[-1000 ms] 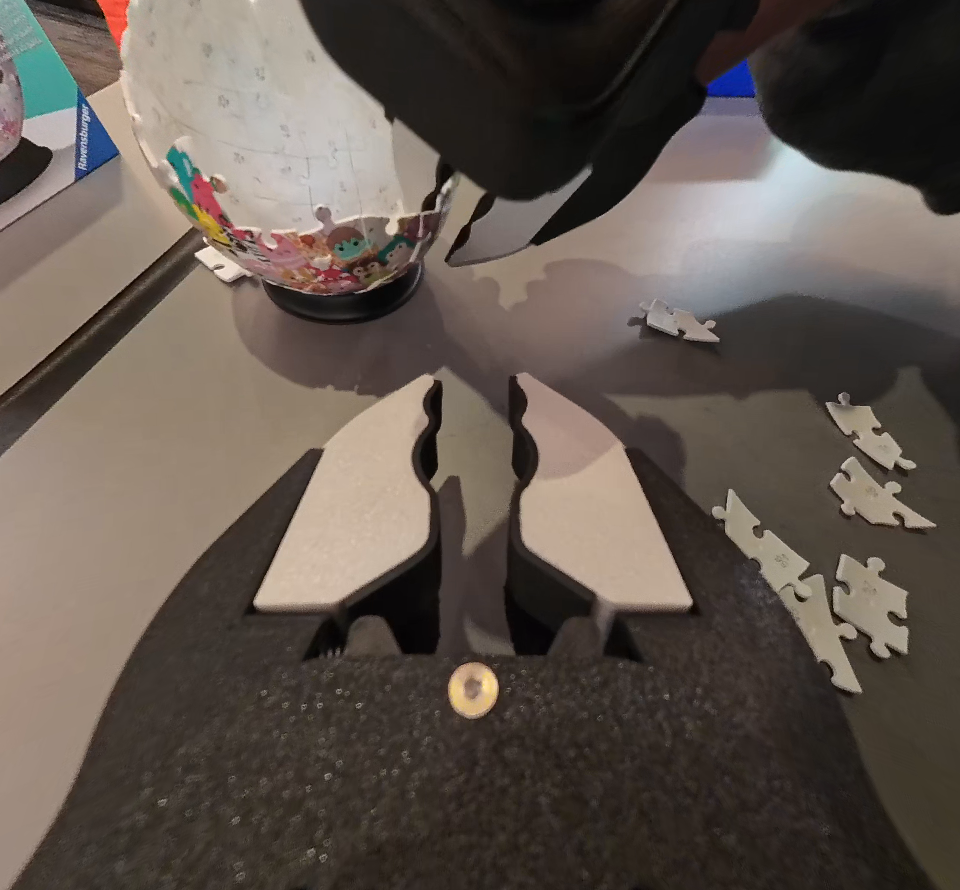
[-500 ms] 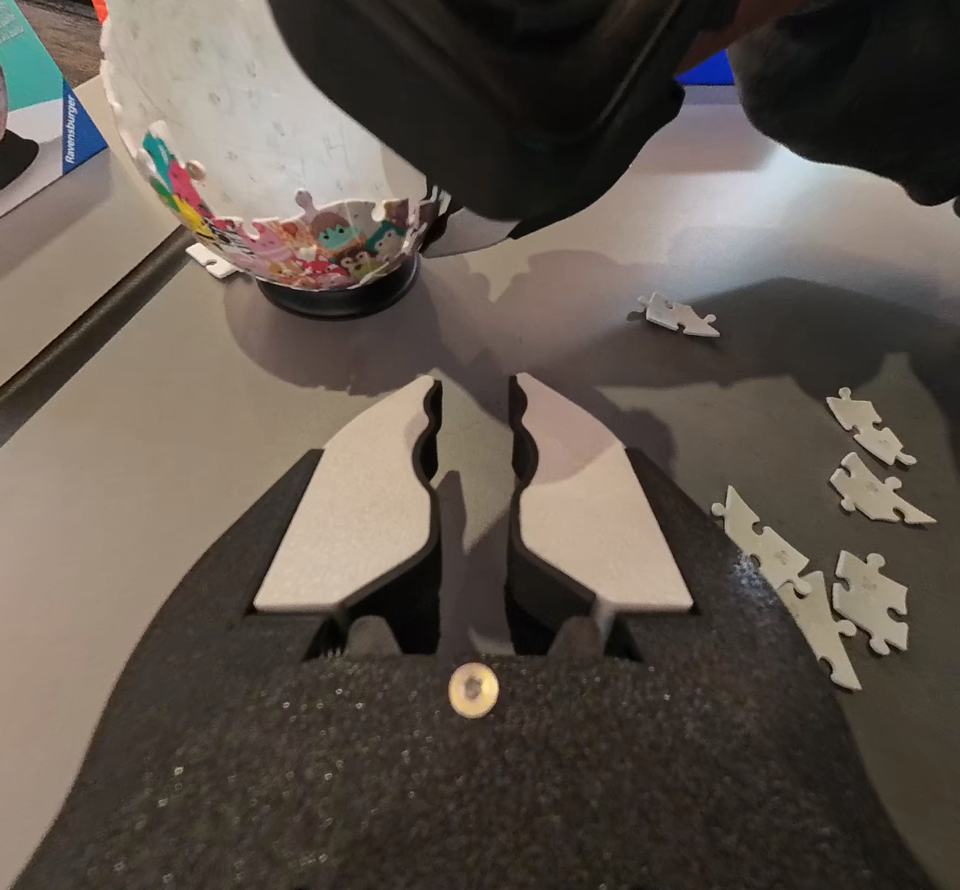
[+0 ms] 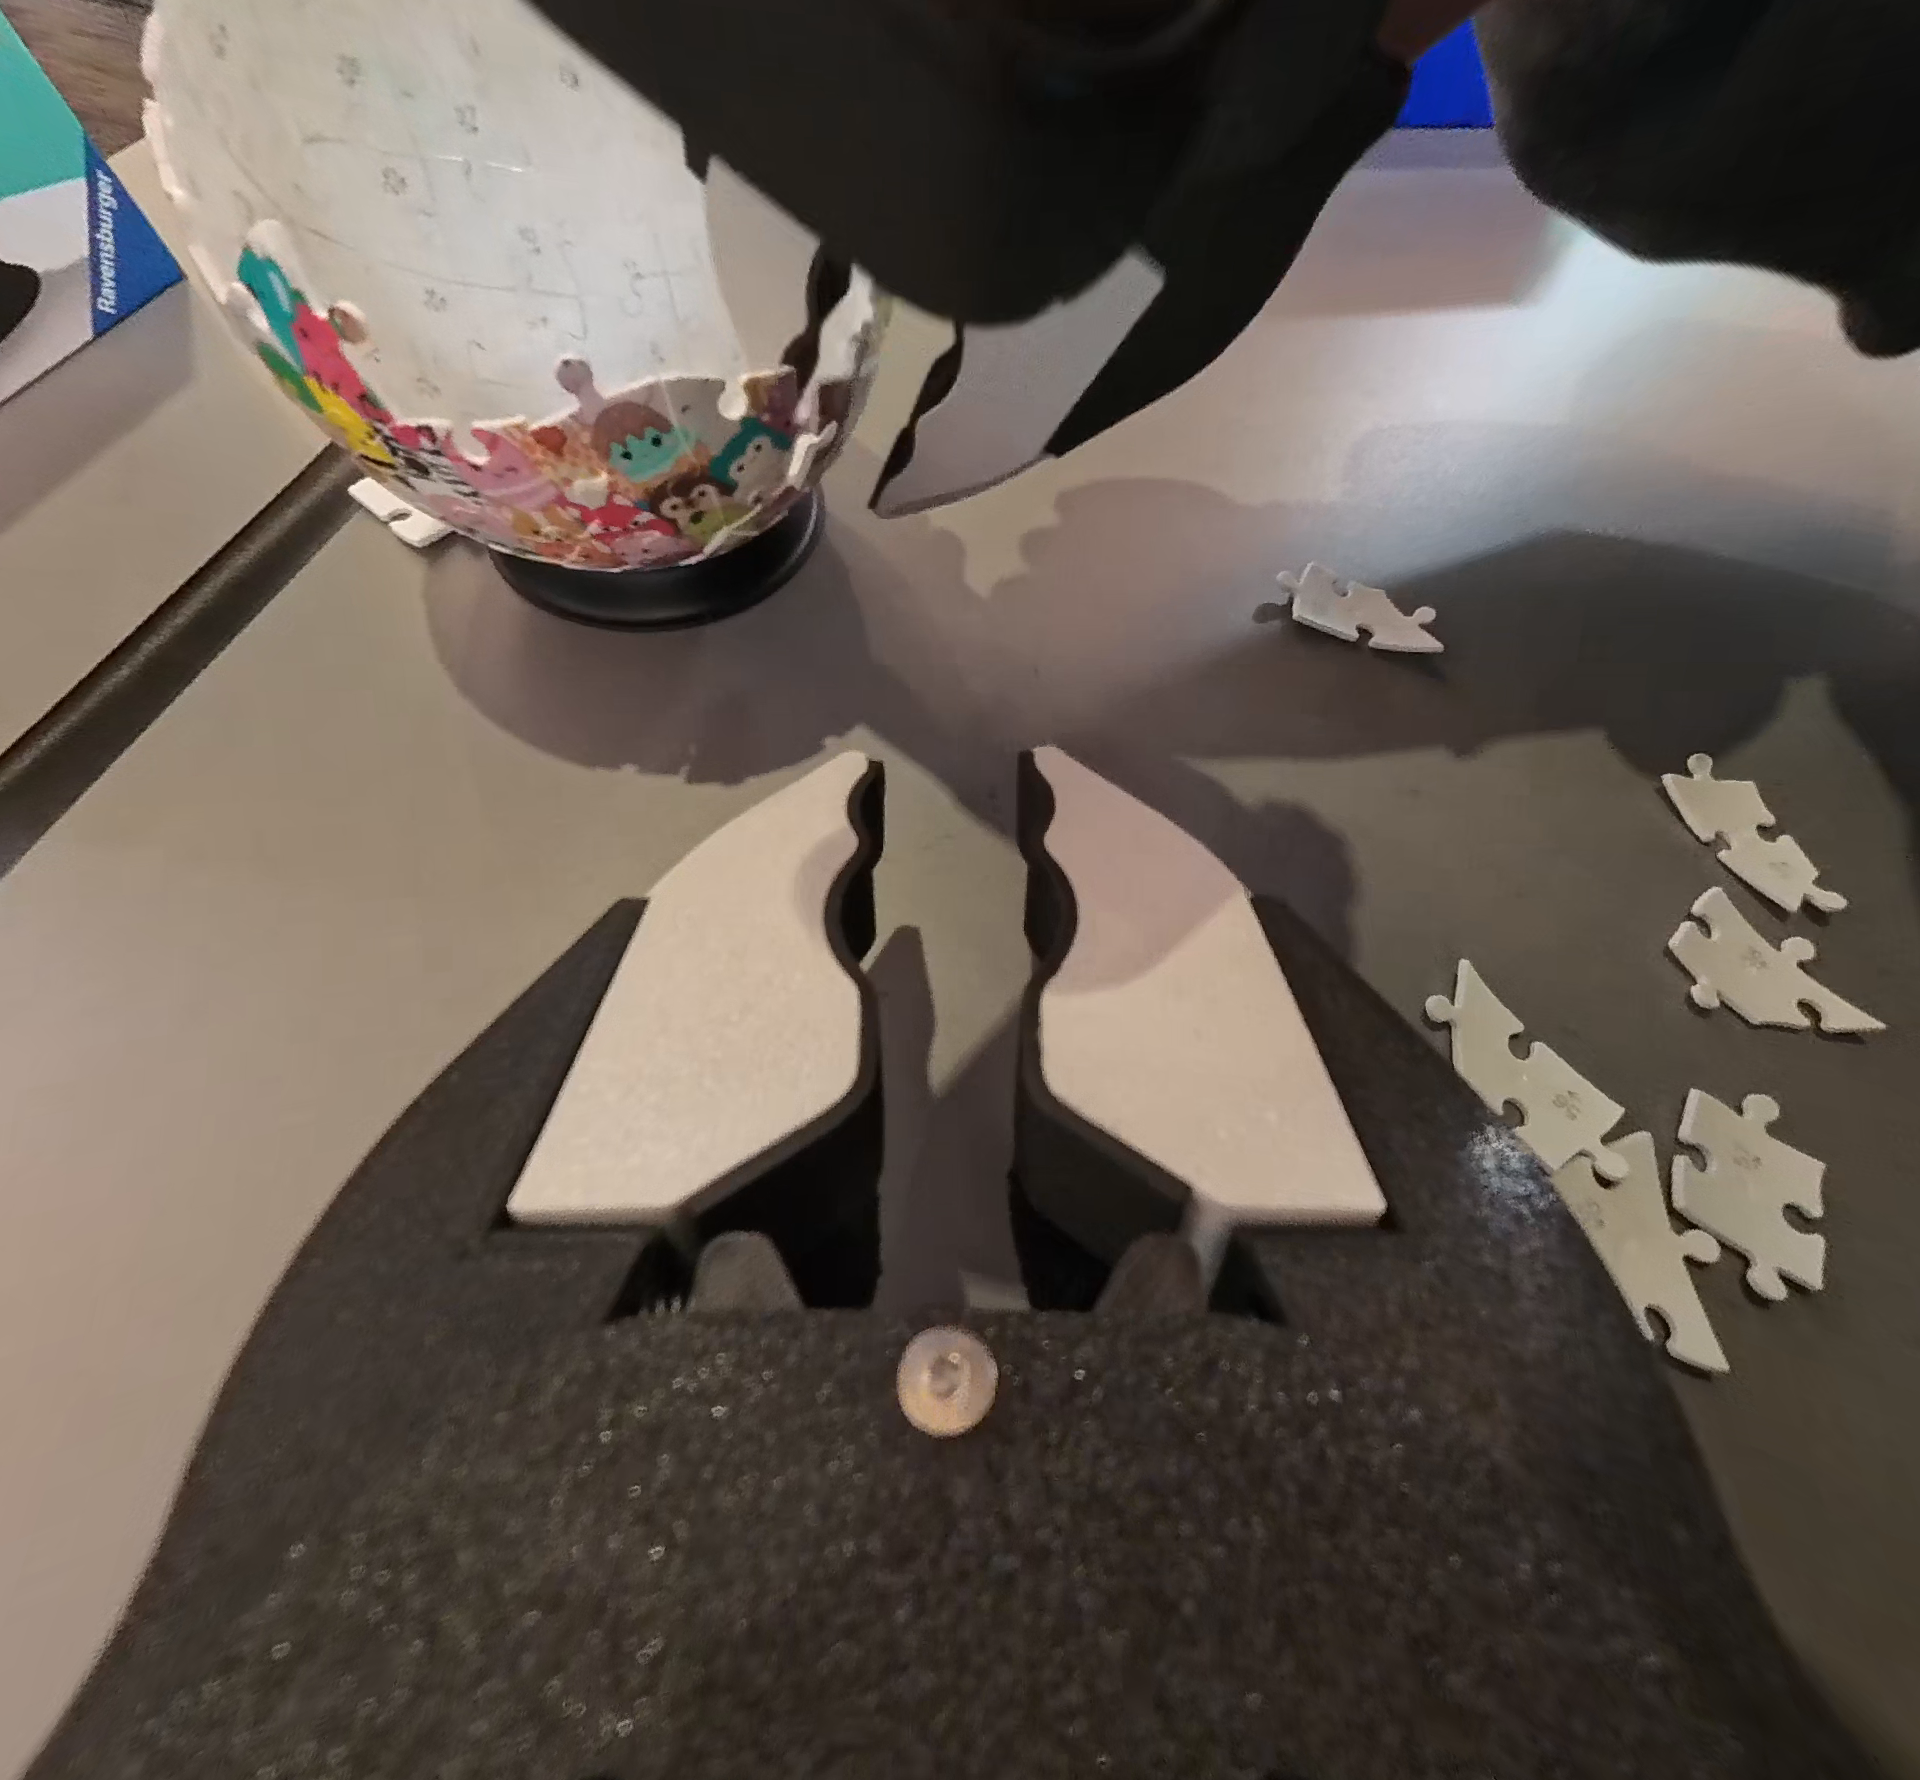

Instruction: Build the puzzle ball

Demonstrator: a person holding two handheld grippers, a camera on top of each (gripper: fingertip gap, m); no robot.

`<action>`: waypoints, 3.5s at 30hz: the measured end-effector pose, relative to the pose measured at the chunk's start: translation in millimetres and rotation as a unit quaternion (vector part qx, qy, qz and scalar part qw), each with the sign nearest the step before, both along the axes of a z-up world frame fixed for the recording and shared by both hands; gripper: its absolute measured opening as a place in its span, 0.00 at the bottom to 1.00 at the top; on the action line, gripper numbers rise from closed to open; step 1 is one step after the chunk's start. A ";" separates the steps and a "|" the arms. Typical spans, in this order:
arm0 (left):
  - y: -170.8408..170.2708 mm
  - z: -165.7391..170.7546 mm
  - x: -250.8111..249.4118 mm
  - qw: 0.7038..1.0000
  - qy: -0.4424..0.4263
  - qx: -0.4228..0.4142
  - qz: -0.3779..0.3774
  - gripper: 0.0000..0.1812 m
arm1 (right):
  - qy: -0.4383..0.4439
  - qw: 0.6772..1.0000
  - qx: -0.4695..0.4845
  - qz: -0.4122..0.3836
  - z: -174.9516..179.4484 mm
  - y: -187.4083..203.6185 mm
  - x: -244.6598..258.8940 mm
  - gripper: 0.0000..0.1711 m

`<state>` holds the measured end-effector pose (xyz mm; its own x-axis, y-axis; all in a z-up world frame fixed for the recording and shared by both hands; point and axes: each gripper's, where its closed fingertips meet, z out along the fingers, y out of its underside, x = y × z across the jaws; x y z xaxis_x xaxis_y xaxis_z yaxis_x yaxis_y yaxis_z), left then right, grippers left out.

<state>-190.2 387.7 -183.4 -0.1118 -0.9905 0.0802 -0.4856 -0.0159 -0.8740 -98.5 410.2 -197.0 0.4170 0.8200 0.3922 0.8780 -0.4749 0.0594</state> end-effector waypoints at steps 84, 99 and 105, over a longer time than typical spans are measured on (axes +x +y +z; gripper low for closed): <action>6.8 10.4 -0.9 0.999 -0.032 -0.025 0.007 0.08 | 0.152 0.975 0.160 -0.005 66.2 -11.0 3.1 0.19; 26.1 14.9 28.1 0.992 -0.055 0.096 0.065 0.15 | 0.282 0.919 0.275 -0.002 20.7 -39.9 28.7 0.17; 22.0 14.8 42.4 0.990 -0.056 0.116 0.057 0.15 | 0.306 0.906 0.291 0.022 21.2 -36.3 22.1 0.14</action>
